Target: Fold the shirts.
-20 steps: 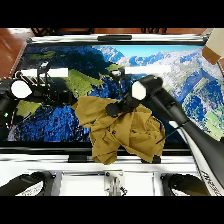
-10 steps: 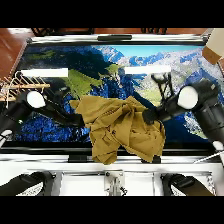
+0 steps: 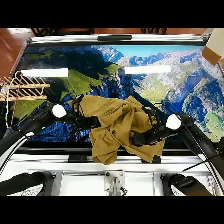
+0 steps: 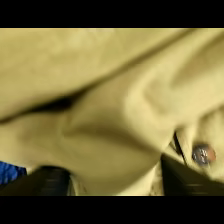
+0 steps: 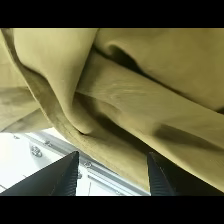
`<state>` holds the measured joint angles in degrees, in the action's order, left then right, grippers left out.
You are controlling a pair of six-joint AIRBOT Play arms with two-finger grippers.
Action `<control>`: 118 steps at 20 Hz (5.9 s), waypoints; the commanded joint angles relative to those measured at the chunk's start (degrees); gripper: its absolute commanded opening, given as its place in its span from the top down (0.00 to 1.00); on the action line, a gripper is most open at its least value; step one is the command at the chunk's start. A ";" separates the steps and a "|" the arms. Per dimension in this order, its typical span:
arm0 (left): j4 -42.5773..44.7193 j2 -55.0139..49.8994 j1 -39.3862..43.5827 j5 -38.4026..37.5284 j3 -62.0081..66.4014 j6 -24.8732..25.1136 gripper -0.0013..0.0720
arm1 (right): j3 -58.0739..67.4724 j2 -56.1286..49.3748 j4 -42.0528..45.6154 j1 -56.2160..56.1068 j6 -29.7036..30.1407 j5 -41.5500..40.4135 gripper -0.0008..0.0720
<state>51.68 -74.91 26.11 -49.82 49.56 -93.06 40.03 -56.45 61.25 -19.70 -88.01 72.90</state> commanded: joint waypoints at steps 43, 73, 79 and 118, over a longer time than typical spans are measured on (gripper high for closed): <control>11.41 19.76 -20.37 -25.70 39.95 10.25 0.92 | 55.12 2.89 57.13 -11.47 -11.98 23.98 0.91; 12.57 -0.31 -19.91 -25.44 4.98 9.14 0.06 | 30.84 -9.77 46.58 -11.47 -18.21 3.41 0.91; 0.50 -0.83 -16.24 -4.68 3.39 8.33 0.07 | 30.84 -9.77 45.29 -11.47 -18.93 3.41 0.91; -0.70 -5.77 7.72 -31.36 12.76 5.57 0.07 | 31.01 -2.03 54.75 -11.47 -23.78 3.82 0.91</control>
<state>51.00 -78.83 27.40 -83.26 64.95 -88.42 71.07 -58.46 115.96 -31.14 -111.85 76.77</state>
